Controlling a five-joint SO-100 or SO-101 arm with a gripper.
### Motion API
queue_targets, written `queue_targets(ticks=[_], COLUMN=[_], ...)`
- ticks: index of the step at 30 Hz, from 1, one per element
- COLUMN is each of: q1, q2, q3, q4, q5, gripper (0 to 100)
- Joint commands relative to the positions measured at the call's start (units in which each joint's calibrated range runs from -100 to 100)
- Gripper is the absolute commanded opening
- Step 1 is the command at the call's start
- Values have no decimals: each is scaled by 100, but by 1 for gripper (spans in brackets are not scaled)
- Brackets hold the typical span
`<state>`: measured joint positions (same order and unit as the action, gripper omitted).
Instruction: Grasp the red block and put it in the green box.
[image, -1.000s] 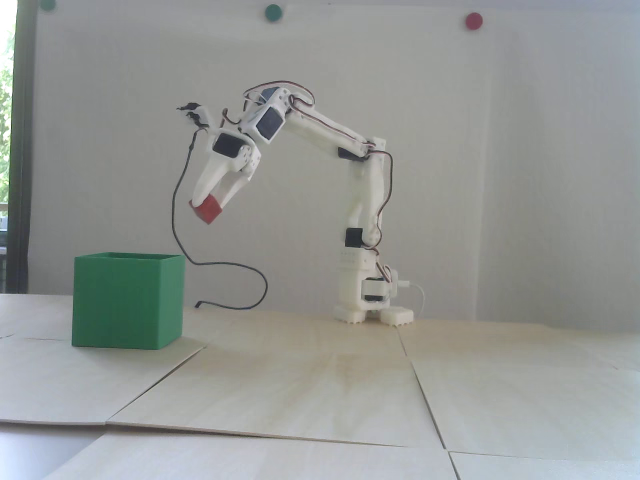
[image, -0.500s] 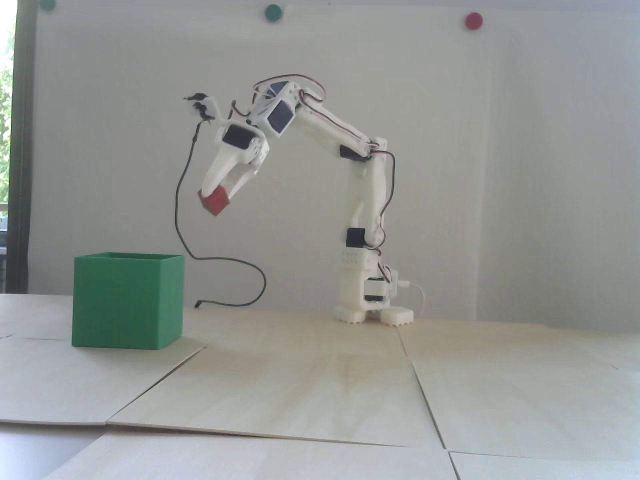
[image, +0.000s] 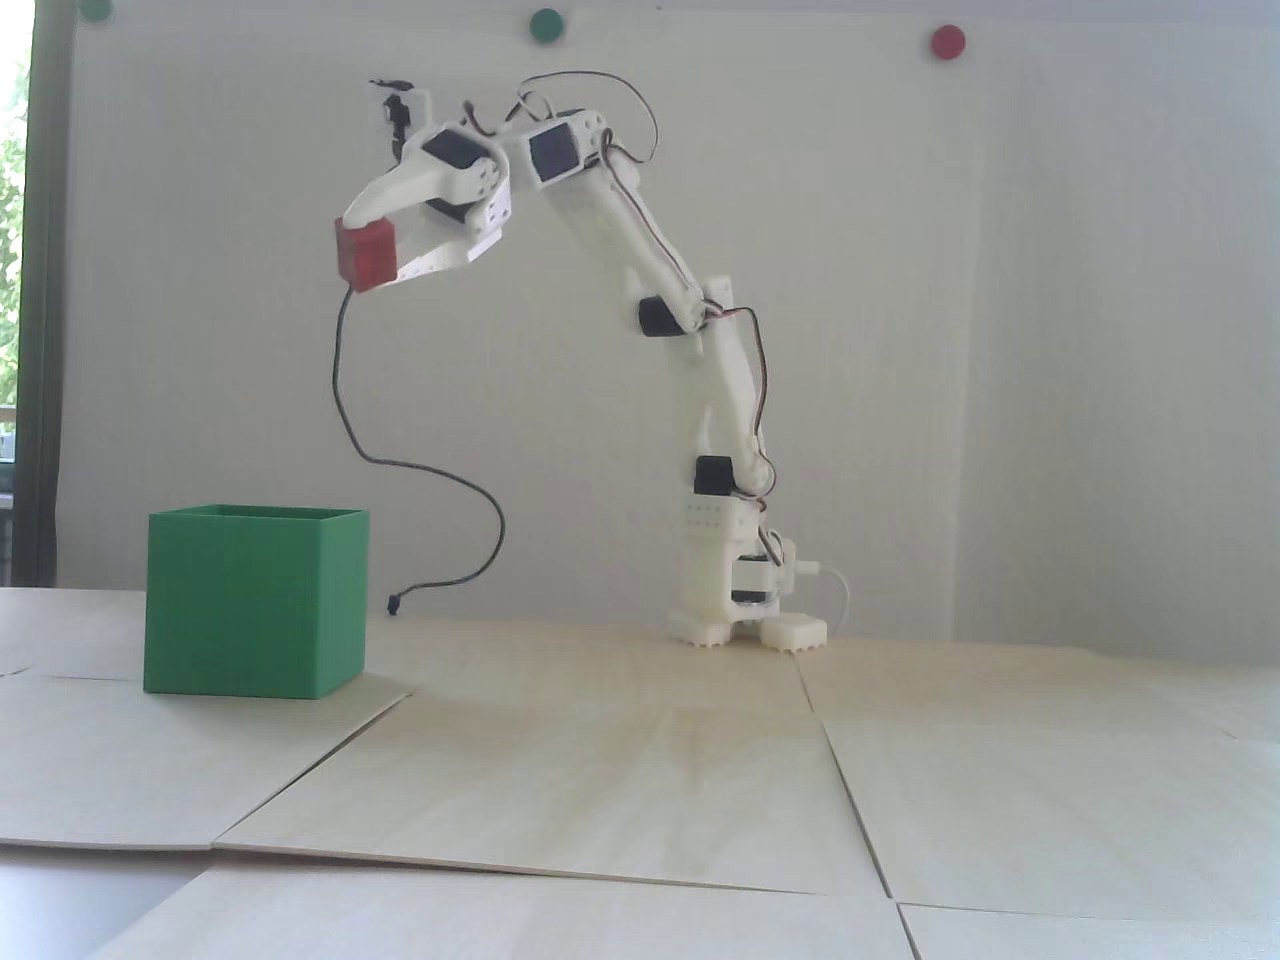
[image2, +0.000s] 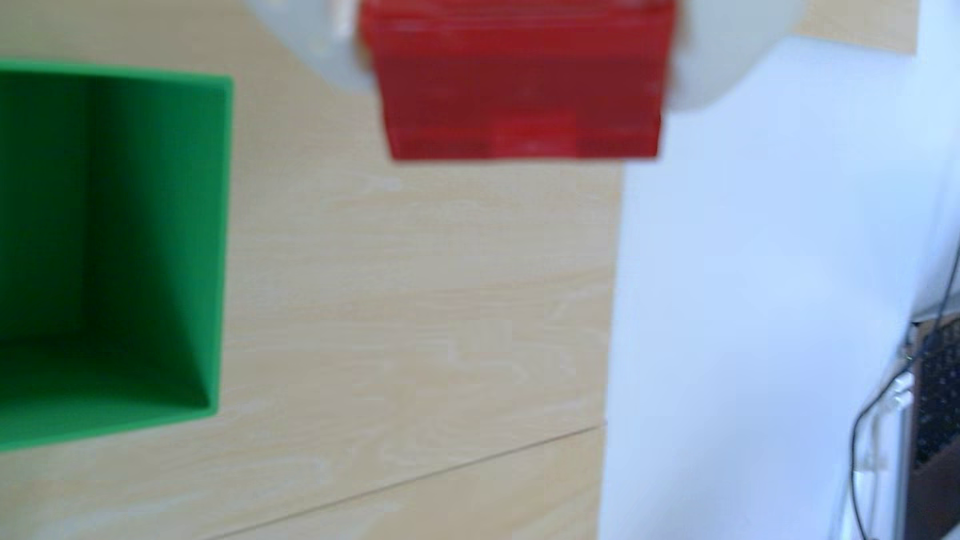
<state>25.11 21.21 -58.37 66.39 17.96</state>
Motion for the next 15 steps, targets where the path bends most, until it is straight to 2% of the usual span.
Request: queue_targets(ticks=[1, 8, 15], q1=[-30, 19, 220], q2=[283, 923, 1333], q3=[-525, -507, -507], q4=[-593, -1394, -1310], q5=[-26, -41, -609], gripper=[2, 2, 2])
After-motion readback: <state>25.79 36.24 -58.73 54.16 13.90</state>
